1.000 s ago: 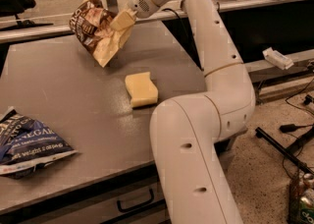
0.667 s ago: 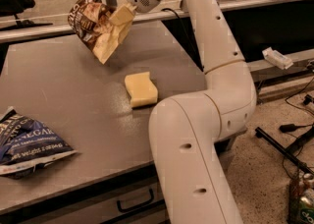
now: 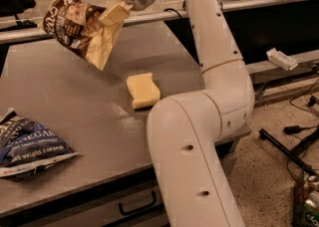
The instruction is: Move brown chip bag near blue chip bag
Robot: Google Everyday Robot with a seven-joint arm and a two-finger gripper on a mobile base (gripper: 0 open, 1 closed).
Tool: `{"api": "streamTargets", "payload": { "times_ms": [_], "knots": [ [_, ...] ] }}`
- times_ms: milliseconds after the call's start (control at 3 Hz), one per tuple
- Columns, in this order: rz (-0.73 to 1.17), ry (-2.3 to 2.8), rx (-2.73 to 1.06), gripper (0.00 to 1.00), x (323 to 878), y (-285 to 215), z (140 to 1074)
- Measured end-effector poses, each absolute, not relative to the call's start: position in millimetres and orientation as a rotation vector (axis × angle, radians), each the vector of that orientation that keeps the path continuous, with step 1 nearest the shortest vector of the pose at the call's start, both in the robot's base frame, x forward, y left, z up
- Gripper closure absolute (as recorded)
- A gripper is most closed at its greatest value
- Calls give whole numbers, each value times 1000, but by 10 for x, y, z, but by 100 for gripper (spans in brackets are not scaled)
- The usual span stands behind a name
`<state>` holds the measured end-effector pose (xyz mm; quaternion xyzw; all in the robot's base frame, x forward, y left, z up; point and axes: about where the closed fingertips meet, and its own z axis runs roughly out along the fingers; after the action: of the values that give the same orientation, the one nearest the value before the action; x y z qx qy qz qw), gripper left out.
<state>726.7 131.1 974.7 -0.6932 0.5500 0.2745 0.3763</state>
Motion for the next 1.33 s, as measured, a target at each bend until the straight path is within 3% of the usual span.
{"api": "streamTargets", "payload": {
  "times_ms": [667,1333],
  "knots": [
    [860,1298,-1879,100,6767,1591,9942],
    [849,1369,-1835,100,6794,1820,10041]
  ]
}}
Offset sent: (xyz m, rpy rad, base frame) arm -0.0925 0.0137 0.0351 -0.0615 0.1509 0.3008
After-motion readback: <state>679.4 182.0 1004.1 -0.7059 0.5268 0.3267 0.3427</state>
